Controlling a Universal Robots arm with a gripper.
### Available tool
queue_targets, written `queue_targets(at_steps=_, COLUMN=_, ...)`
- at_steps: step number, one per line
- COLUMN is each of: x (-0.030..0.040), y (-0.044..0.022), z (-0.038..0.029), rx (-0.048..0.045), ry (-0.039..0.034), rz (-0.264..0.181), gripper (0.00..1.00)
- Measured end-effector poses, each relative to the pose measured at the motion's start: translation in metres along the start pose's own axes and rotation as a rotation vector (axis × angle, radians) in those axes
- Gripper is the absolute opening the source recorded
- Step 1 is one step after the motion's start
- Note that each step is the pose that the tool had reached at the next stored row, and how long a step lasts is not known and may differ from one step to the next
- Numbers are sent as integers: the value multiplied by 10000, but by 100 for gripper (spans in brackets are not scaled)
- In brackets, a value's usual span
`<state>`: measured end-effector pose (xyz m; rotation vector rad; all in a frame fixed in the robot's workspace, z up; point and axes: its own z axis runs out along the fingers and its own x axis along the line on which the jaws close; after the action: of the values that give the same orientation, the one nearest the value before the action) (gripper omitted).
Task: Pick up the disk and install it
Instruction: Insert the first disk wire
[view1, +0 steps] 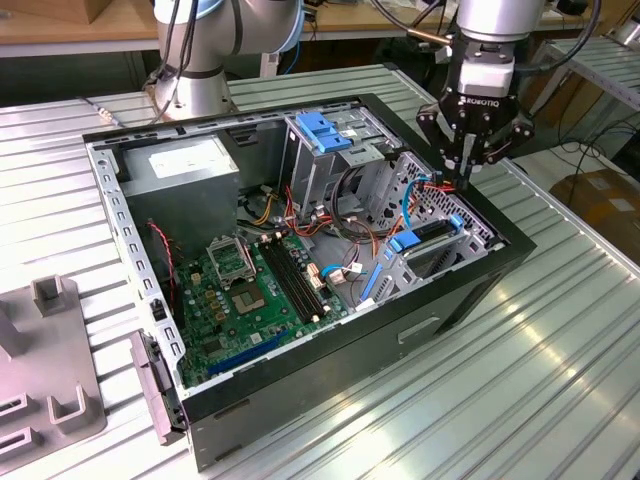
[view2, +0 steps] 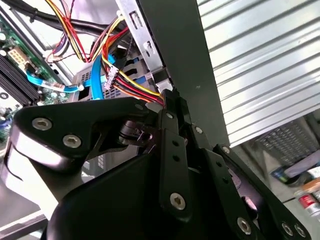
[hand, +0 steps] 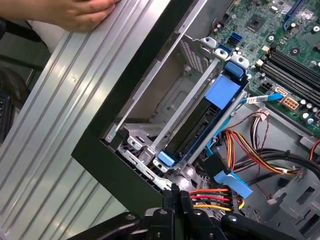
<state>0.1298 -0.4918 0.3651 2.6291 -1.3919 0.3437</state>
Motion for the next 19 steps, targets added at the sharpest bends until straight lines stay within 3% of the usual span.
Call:
queue_targets(at_steps=8, x=-11, y=-1, z=41, rx=-421, ry=-36, rz=1511, gripper=16)
queue_targets(at_steps=9, x=-14, y=-1, z=51, rx=-531, ry=-45, rz=1903, gripper=16)
queue_targets(at_steps=13, x=-20, y=-2, z=73, rx=-777, ry=-65, rz=2783, gripper=16)
queue_targets(at_steps=19, x=-23, y=-2, z=84, rx=-1053, ry=-60, rz=3731, gripper=16)
